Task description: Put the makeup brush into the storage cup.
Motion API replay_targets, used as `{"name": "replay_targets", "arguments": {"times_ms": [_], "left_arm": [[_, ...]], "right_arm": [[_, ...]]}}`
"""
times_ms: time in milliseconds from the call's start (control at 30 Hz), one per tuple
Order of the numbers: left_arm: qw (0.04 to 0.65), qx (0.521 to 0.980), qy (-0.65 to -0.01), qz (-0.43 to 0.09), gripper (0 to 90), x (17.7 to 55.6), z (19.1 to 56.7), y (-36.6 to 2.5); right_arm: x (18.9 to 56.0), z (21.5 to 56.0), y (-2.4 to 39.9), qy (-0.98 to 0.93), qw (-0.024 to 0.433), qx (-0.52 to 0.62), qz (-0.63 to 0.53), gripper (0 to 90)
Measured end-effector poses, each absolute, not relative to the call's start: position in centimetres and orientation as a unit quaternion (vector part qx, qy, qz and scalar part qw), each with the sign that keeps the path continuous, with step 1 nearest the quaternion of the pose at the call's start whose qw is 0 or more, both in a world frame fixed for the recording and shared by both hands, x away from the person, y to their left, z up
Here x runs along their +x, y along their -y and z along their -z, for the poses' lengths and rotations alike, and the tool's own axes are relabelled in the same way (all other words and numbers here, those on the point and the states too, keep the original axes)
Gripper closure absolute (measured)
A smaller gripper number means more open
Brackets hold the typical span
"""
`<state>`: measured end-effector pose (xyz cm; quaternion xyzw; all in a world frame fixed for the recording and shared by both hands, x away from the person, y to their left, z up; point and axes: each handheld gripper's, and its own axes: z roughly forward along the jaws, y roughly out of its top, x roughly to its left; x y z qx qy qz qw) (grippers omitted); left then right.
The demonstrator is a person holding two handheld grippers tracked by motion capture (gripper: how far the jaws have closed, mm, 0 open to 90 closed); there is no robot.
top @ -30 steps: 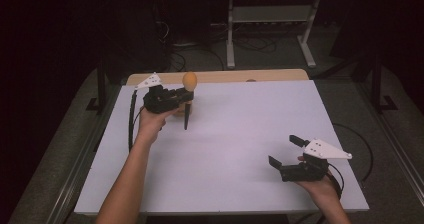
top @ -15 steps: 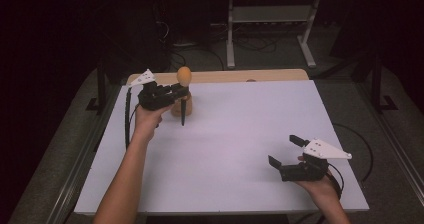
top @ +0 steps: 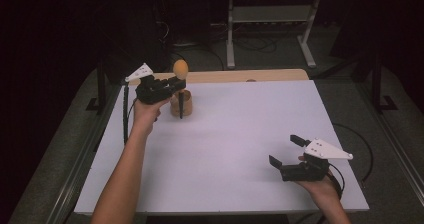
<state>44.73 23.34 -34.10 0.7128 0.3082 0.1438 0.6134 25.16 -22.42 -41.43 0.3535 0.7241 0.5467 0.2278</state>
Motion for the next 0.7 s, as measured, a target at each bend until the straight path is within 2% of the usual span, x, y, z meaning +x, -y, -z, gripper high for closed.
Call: {"name": "replay_targets", "arguments": {"times_ms": [700], "left_arm": [[0.62,0.702,-0.312,-0.157,62.3,45.71,33.68,-23.89]], "right_arm": [[25.17,41.44,22.39,-0.723,0.227,0.354,-0.548,0.0]]}}
